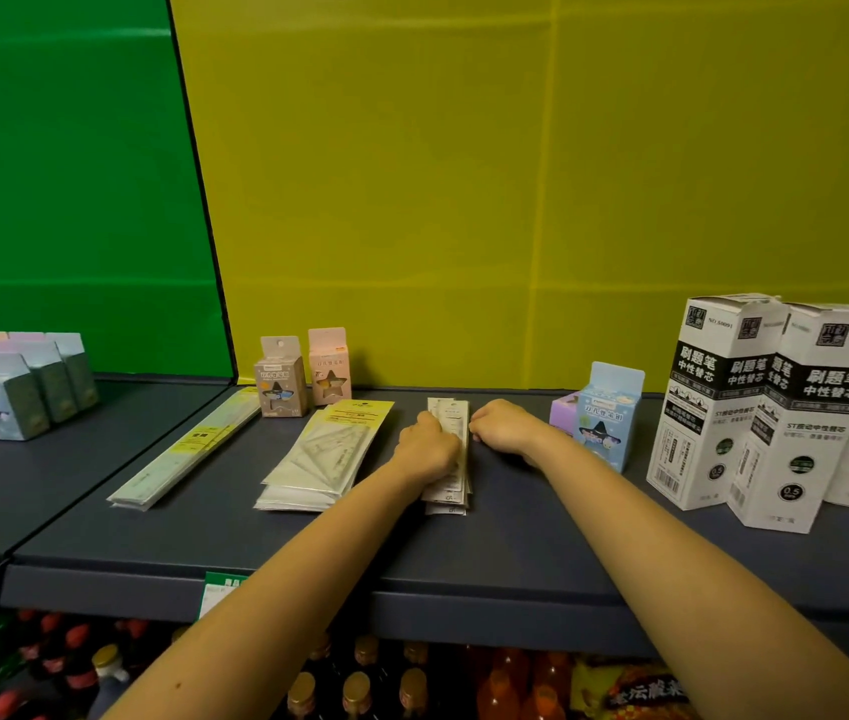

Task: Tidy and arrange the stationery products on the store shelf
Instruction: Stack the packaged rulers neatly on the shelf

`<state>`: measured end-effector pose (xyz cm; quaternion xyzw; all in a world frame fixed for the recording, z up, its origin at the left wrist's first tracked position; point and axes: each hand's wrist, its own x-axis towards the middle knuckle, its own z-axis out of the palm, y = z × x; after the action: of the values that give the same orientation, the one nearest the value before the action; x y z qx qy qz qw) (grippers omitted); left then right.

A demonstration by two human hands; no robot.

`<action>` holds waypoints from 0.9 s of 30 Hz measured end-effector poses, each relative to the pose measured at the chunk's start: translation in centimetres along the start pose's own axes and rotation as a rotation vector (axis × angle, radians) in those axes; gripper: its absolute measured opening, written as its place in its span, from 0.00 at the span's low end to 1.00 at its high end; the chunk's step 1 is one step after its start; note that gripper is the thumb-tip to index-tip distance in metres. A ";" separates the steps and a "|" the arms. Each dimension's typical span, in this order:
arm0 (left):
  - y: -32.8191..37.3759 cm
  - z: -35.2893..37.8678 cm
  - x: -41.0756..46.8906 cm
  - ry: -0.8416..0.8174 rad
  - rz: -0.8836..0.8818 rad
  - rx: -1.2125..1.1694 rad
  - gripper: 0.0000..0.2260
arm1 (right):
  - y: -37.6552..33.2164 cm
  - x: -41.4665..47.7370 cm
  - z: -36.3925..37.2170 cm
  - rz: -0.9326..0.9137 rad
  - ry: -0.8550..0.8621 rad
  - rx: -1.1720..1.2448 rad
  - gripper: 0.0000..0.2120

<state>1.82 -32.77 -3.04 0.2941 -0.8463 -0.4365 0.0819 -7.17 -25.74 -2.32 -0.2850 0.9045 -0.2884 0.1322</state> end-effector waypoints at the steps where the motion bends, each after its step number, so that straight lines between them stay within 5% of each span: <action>1: 0.0 0.1 0.1 -0.009 0.005 -0.022 0.25 | -0.1 0.1 0.1 0.008 0.011 -0.005 0.17; 3: -0.5 0.3 1.0 -0.010 0.018 -0.037 0.29 | -0.1 0.3 0.4 0.014 0.017 -0.042 0.16; 9: 0.0 -0.5 -0.3 -0.066 0.043 -0.200 0.08 | -0.2 0.2 0.3 -0.035 -0.042 -0.020 0.11; 20: -0.7 -1.9 -4.8 -0.189 0.039 -0.563 0.19 | -0.1 -6.2 -1.1 0.054 -0.265 0.325 0.17; 27: -0.6 -1.5 -4.8 -0.222 0.013 -0.655 0.19 | -0.8 -7.3 -0.6 0.031 -0.292 0.228 0.17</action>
<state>6.53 -31.34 -2.08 0.1974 -0.6668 -0.7139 0.0821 -1.22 -21.66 -0.80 -0.2929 0.8416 -0.3424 0.2978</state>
